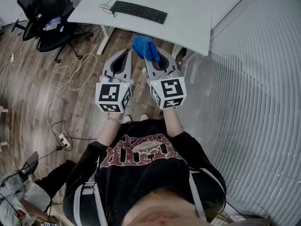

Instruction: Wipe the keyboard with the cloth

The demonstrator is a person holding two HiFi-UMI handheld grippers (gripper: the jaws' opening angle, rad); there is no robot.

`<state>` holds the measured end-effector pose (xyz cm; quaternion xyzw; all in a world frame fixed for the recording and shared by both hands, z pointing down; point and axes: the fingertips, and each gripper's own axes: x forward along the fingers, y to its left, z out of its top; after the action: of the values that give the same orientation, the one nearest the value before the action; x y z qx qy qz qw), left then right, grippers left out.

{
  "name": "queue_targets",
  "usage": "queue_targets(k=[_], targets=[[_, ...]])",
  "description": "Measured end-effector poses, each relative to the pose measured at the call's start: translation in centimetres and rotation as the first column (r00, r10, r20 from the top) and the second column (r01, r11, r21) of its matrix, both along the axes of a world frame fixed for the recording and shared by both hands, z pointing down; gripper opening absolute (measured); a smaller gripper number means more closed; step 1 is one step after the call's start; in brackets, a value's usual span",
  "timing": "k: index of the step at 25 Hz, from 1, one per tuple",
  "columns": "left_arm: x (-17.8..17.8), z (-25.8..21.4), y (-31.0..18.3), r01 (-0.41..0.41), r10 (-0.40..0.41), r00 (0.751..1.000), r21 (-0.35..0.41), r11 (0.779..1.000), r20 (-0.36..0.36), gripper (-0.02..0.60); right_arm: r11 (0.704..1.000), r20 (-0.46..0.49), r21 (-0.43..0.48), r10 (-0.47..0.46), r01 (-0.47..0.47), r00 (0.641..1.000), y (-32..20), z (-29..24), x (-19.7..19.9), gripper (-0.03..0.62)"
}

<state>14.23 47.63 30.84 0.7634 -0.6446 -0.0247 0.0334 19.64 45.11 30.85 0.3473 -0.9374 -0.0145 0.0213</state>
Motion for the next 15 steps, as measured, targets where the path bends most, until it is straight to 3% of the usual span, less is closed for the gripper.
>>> queue_targets(k=[15], targets=[[2.1,0.8,-2.2,0.022,-0.022,1.000,-0.003,1.000,0.004,0.034,0.999,0.017,-0.017,-0.029,0.030,0.999,-2.3,0.8,2.5,0.064]])
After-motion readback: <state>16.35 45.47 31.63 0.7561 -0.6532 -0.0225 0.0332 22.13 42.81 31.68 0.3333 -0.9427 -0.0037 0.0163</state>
